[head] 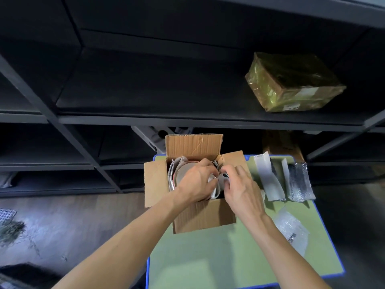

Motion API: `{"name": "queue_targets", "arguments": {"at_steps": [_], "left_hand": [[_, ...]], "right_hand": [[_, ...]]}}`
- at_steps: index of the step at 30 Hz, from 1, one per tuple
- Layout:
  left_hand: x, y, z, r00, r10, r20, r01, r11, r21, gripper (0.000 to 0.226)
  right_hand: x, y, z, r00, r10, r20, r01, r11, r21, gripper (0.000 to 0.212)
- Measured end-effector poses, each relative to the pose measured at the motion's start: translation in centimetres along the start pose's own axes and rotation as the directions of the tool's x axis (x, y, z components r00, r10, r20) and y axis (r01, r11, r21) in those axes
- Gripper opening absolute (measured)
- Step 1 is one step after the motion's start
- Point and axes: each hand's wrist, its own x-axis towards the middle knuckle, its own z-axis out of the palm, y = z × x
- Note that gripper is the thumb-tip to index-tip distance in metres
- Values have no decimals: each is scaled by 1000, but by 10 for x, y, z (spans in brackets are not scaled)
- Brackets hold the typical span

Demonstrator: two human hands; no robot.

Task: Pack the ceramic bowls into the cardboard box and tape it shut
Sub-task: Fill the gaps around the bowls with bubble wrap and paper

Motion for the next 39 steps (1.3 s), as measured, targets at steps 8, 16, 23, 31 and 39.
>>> {"name": "queue_targets", "arguments": {"at_steps": [8, 16, 23, 31, 39], "left_hand": [[-1, 1, 0, 999, -23, -32, 22, 999, -35, 18], [2, 5, 0, 999, -38, -32, 38, 999, -7, 16], [-1, 6, 1, 999, -36, -33, 36, 999, -18, 16], [-10, 12, -5, 993, 18, -115, -20, 1000, -14, 15], [-32, 57, 2, 993, 60, -106, -64, 997, -34, 15]], "right_hand": [[3, -1, 12, 1000, -21, 19, 21, 1000, 23, 29], [1, -4, 11, 997, -70, 36, 71, 997, -24, 25], [-1, 6, 13, 996, -86, -18, 86, 996, -19, 20], [-22, 47, -17, 999, -35, -14, 37, 980, 196, 11], [-49, 83, -17, 994, 76, -83, -47, 950, 308, 13]]}}
